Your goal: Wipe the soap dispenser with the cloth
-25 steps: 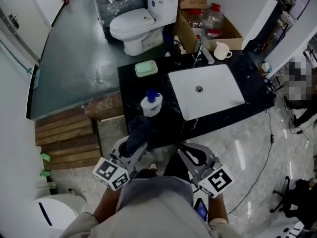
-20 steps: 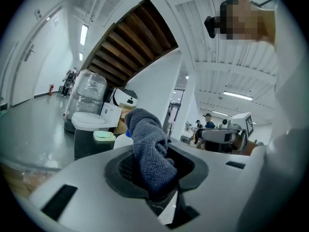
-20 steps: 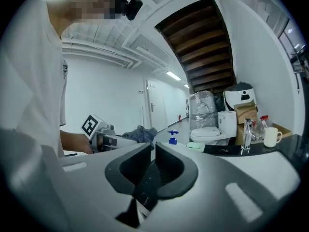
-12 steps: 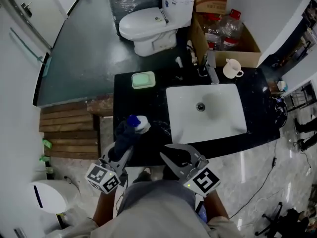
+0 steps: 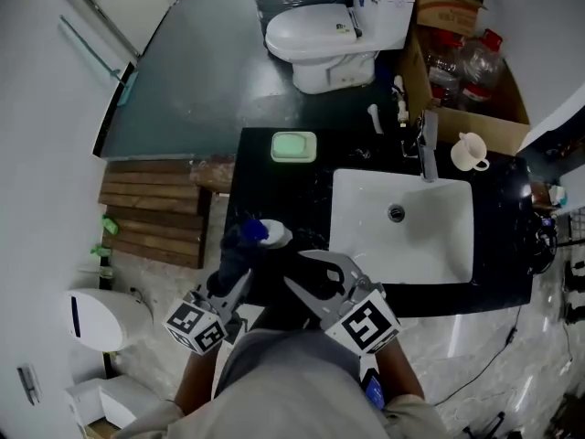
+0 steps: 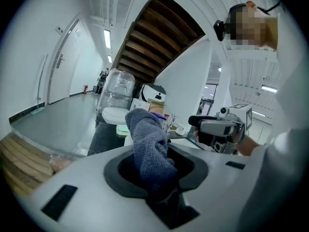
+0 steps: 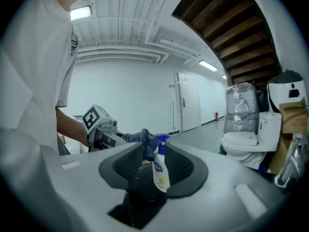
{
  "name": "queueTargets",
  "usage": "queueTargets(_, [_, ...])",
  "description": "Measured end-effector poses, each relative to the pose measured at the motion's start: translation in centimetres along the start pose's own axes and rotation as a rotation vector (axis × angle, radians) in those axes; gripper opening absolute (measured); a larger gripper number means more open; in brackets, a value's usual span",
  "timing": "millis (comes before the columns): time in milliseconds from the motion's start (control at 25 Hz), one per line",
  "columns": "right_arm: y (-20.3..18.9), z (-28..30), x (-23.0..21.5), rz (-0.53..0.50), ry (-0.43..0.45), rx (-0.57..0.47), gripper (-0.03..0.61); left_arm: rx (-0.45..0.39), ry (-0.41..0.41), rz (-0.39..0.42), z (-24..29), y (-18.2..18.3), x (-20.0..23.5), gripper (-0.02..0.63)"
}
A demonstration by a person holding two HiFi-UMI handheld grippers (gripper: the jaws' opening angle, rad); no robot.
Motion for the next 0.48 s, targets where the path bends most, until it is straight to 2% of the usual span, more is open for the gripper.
queueTargets(280, [-0.1, 4.2, -1.2, -0.039, 0.022, 0.085, 0.211, -0.025, -0.018, 0.069, -0.8, 1.1, 2.7, 0.109])
queueTargets(480, [-0.1, 7.1, -2.0, -0.087, -0.007, 0.173, 0.251, -0.074, -0.049, 0.100, -1.3, 1.8, 5.2, 0.109])
Point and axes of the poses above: the fingertips, and each gripper's own axes: z forward along the fingers, x to its left, y out of its top, the point moved 6 cm from there along -z, backward along the fingers, and after that the axes turned 2 degrees about z, right-handed, at the moved point
